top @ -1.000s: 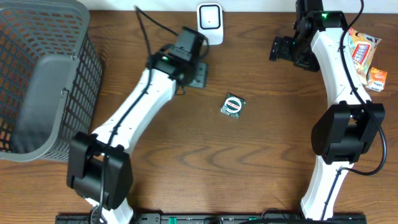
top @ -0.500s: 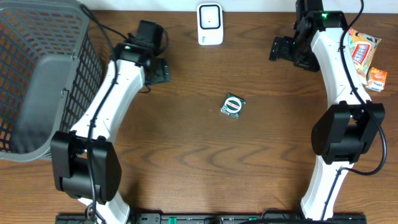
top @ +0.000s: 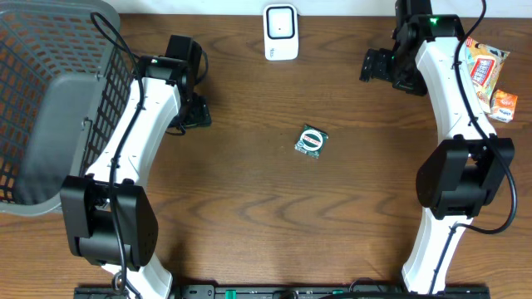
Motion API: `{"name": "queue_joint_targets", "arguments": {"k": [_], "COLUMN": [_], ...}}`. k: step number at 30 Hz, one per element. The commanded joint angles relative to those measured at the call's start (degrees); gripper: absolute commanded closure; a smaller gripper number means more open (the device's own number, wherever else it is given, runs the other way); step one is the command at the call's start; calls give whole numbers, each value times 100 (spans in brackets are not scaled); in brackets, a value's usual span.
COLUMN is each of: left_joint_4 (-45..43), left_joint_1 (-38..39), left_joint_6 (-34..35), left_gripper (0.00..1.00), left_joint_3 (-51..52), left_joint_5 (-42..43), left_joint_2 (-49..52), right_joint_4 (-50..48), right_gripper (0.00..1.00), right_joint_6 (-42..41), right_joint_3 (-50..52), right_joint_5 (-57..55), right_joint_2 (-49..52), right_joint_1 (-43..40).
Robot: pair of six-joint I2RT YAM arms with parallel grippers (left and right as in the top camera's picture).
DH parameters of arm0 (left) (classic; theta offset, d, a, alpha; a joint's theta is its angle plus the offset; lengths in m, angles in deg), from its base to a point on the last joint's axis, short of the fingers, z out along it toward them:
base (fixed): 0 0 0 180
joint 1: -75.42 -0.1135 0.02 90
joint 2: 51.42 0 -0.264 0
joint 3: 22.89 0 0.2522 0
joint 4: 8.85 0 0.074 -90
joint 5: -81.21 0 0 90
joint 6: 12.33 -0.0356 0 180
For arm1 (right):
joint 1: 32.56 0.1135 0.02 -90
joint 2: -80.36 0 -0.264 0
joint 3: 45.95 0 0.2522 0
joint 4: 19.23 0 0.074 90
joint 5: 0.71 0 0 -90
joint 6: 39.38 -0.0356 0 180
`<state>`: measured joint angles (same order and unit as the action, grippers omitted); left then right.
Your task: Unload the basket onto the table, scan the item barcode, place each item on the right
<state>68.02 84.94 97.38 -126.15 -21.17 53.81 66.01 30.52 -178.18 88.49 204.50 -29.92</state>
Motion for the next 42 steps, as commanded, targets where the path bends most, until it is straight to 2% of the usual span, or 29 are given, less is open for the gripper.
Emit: {"name": "queue_joint_targets", "arguments": {"k": [1, 14, 18, 22, 28, 34, 36, 42], "left_joint_4": [48, 48, 48, 48, 48, 48, 48, 48], "left_joint_1": [-24, -24, -24, -24, -24, -24, -24, -24], "left_joint_6": [57, 57, 57, 57, 57, 57, 57, 57], "left_gripper": [2, 2, 2, 2, 2, 2, 2, 2], "left_joint_3": [13, 13, 13, 13, 13, 13, 13, 13], "left_joint_5": [-72, -72, -72, -72, -72, -72, -72, -72], "left_joint_2": [-50, -50, -50, -50, -50, -48, -48, -50], "right_joint_4": [7, -774, -728, -562, -498, -529, -411, 35], "right_gripper": [1, 1, 1, 1, 1, 1, 1, 1], "right_joint_6": [63, -153, -697, -710, -293, -297, -44, 2098], "right_joint_3": [11, 11, 11, 11, 11, 11, 11, 11], "right_joint_5": [33, 313, 1611, 2693, 2813, 2699, 2688, 2662], "right_joint_2": [70, 70, 70, 70, 70, 70, 72, 72], "right_joint_1": [9, 9, 9, 28, 164, 197, 245, 651]}}
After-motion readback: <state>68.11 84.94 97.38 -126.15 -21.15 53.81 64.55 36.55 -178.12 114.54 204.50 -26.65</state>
